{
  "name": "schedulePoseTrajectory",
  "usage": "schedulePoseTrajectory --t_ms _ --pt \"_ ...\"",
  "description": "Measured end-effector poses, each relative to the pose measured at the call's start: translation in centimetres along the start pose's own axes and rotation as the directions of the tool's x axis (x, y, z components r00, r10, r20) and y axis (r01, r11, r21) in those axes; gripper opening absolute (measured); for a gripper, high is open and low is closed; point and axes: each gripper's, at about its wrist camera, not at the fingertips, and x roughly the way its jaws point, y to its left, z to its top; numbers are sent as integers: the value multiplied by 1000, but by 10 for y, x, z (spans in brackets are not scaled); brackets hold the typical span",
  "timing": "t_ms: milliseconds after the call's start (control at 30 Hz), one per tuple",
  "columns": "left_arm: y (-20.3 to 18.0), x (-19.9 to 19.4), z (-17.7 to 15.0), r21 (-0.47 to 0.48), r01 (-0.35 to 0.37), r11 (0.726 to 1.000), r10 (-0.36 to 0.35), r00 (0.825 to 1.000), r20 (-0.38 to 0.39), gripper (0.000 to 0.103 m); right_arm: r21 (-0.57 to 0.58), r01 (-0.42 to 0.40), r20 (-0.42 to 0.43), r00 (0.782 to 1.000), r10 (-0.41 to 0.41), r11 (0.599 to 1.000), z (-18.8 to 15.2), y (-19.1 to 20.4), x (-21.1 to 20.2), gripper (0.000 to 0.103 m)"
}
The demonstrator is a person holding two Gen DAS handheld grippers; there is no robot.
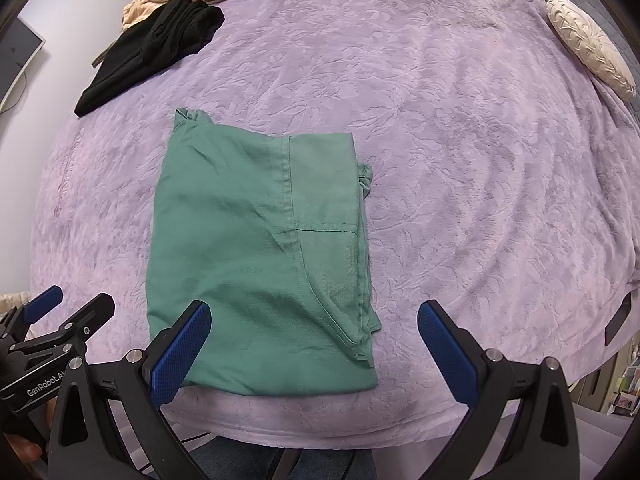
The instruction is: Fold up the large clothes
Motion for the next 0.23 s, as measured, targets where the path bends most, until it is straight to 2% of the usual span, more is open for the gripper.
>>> schedulePoseTrajectory --t_ms 233 --pt "0 -2 0 5 -2 1000 2 1000 14 103 -3 -1 0 1000 1 1000 2 -2 0 103"
